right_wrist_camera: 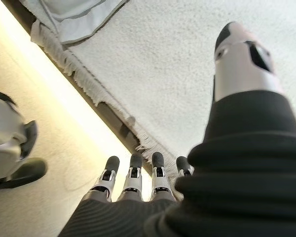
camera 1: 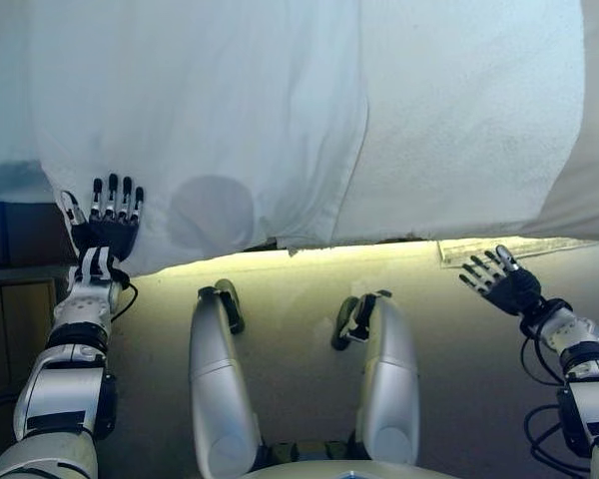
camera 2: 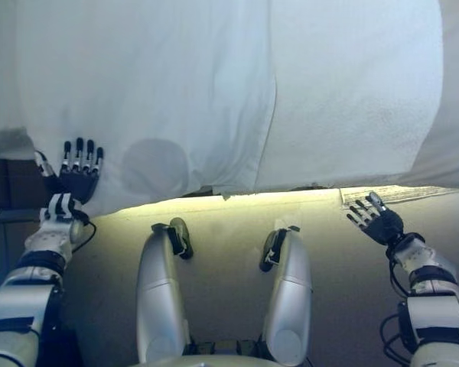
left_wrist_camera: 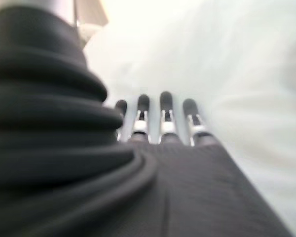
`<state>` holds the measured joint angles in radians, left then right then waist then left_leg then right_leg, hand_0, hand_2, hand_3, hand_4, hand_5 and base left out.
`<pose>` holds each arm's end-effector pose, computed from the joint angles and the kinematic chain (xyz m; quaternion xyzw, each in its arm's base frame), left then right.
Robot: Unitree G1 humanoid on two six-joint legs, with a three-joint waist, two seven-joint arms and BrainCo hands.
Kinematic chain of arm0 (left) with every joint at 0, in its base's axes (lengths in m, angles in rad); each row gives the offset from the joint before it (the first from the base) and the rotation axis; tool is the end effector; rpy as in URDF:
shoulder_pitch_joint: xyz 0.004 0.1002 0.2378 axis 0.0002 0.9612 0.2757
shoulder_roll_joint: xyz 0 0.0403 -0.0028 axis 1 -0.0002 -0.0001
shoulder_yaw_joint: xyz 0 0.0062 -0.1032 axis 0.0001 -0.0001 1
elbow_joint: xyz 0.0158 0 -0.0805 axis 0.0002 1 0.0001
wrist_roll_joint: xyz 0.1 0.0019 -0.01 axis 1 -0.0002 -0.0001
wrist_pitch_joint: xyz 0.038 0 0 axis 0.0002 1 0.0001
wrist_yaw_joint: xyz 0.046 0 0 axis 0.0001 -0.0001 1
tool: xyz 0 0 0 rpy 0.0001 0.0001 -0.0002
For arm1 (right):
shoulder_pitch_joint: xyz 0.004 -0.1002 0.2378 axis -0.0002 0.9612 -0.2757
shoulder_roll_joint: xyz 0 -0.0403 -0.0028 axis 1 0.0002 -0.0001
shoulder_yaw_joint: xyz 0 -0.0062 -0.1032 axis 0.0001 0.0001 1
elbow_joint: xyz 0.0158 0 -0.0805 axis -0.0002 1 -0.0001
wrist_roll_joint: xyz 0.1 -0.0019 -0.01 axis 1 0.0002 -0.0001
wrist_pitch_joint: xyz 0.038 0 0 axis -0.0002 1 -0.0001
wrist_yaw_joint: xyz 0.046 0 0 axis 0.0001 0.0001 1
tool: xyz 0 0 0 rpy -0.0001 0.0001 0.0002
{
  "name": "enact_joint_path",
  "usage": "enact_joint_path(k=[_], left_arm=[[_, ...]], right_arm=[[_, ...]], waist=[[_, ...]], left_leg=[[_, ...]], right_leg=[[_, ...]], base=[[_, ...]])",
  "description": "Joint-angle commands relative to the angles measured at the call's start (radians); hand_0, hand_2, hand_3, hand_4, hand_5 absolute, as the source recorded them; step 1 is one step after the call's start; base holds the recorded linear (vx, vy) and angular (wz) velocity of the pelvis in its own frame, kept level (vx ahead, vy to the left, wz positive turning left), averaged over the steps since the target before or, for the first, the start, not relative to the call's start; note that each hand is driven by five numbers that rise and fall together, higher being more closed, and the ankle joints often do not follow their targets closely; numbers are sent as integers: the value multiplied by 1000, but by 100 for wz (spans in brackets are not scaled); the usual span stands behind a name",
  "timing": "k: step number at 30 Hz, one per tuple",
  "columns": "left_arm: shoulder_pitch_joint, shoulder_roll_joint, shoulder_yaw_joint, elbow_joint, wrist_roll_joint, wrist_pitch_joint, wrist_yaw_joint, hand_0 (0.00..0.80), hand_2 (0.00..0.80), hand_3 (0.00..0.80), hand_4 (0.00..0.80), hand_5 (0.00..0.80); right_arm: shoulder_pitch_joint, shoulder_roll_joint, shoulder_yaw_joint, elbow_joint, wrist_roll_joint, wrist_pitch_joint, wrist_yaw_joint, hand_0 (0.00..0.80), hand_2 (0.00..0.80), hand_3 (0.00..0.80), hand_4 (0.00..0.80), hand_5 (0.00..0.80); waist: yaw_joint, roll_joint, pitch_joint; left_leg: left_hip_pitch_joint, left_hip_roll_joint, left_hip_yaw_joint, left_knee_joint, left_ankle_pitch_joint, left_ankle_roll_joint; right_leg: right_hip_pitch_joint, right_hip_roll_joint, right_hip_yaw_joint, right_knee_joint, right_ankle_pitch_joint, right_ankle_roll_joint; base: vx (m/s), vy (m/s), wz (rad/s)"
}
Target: Make the bed neatly
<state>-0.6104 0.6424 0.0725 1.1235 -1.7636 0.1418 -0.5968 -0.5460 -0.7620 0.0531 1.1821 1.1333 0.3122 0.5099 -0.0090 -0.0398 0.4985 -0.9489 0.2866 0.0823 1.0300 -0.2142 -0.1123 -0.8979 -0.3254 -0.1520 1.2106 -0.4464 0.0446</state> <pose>0.2710 0.3276 0.0645 -0.5834 -0.1334 0.0146 0.8010 0.2370 -0.3582 0.0516 0.3289 0.1916 -0.0570 0.9230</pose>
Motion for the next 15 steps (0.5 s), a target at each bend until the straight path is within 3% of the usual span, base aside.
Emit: enact_joint_path(k=[1, 15], left_arm=[[30, 49, 30, 59, -61, -7, 29, 0, 0, 0, 0, 0], [118, 154, 140, 146, -50, 27, 39, 0, 0, 0, 0, 0]], right_arm=[[25, -69, 3, 33, 42, -14, 21, 0, 0, 0, 0, 0], [38, -143, -33, 75, 55, -15, 62, 0, 0, 0, 0, 0]], waist=[[1, 20, -30], [13, 41, -34]], left_leg=[[52, -3, 14, 33, -156, -5], [18, 7, 3, 56, -161, -6]], right_leg=[[-12, -29, -6, -81, 79, 34], [-39, -36, -5, -68, 65, 27]], base=[[-35, -17, 4], [-32, -6, 1]])
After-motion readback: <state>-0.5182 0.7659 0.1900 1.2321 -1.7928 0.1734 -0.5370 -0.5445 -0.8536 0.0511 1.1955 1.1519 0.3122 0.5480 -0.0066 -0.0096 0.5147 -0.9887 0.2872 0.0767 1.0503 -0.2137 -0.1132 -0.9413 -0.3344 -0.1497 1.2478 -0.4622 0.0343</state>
